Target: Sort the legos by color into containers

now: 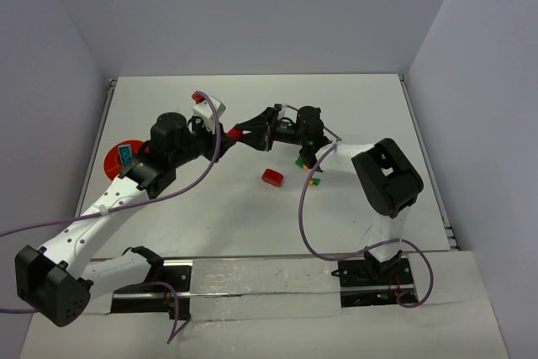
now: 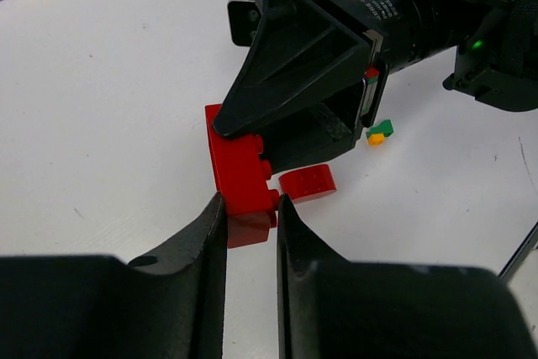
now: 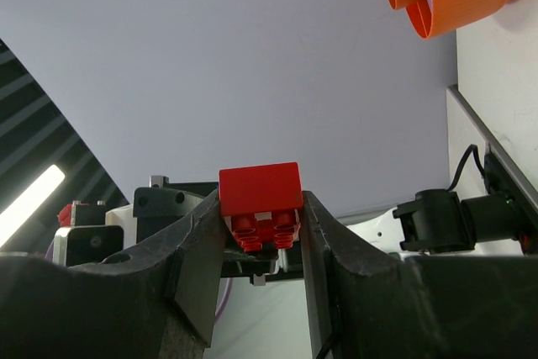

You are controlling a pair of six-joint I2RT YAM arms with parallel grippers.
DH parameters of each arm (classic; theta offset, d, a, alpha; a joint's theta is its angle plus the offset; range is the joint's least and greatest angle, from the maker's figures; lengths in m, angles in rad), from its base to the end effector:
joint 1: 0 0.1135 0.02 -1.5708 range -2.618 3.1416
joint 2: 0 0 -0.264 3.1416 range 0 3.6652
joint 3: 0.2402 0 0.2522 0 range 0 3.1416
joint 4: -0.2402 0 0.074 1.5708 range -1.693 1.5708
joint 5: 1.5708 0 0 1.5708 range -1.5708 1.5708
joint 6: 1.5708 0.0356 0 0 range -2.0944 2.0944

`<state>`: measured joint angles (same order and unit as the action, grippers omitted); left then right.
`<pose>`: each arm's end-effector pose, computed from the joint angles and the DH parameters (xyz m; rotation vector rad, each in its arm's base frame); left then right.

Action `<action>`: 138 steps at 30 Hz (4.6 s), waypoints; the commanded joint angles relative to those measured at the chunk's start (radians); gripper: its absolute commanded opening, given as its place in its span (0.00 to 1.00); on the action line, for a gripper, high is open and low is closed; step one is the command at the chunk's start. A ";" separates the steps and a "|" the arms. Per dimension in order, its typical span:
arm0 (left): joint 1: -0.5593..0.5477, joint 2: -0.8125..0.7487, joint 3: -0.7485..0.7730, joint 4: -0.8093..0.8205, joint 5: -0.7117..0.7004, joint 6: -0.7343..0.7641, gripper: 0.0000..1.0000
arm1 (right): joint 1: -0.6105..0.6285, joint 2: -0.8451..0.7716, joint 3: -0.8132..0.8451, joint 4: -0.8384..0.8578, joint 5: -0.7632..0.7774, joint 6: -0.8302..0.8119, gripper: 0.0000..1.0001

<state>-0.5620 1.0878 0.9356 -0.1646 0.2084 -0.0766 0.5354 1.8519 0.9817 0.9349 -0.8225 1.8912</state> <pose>0.2093 -0.1405 0.3356 0.6041 1.8332 -0.6288 0.3264 0.2240 0.2249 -0.5142 -2.0794 -2.2374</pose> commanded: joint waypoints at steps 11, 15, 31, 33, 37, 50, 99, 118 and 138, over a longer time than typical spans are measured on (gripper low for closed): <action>0.216 -0.034 0.171 -0.359 0.157 0.066 0.00 | -0.046 -0.025 0.117 -0.082 -0.091 -0.188 1.00; 0.356 -0.010 0.220 -0.501 0.213 0.118 0.00 | -0.088 -0.041 0.141 -0.186 -0.099 -0.308 1.00; 0.683 0.247 0.519 -0.870 0.129 0.039 0.00 | -0.111 -0.149 0.356 -0.958 0.050 -1.076 1.00; 0.682 0.260 0.533 -0.875 0.025 -0.043 0.00 | -0.112 -0.171 0.361 -0.994 0.077 -1.125 1.00; 0.685 0.274 0.539 -0.871 -0.124 -0.141 0.00 | -0.112 -0.186 0.376 -1.055 0.118 -1.202 1.00; 0.692 0.356 0.562 -0.813 -0.226 -0.207 0.00 | -0.114 -0.197 0.374 -1.076 0.128 -1.252 1.00; 0.692 0.546 0.526 -0.733 -0.264 -0.297 0.43 | -0.127 -0.151 0.390 -1.085 0.070 -1.250 1.00; 0.583 0.341 0.555 -0.618 -0.107 -0.060 0.72 | -0.113 -0.199 0.419 -1.330 0.217 -1.702 1.00; 0.570 0.219 0.439 -0.584 0.269 0.148 0.92 | 0.101 -0.103 0.337 -1.571 0.604 -2.230 0.93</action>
<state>0.0044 1.3266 1.3754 -0.7626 0.3698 0.0294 0.6394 1.7128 1.2987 -0.6166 -0.2484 -0.2521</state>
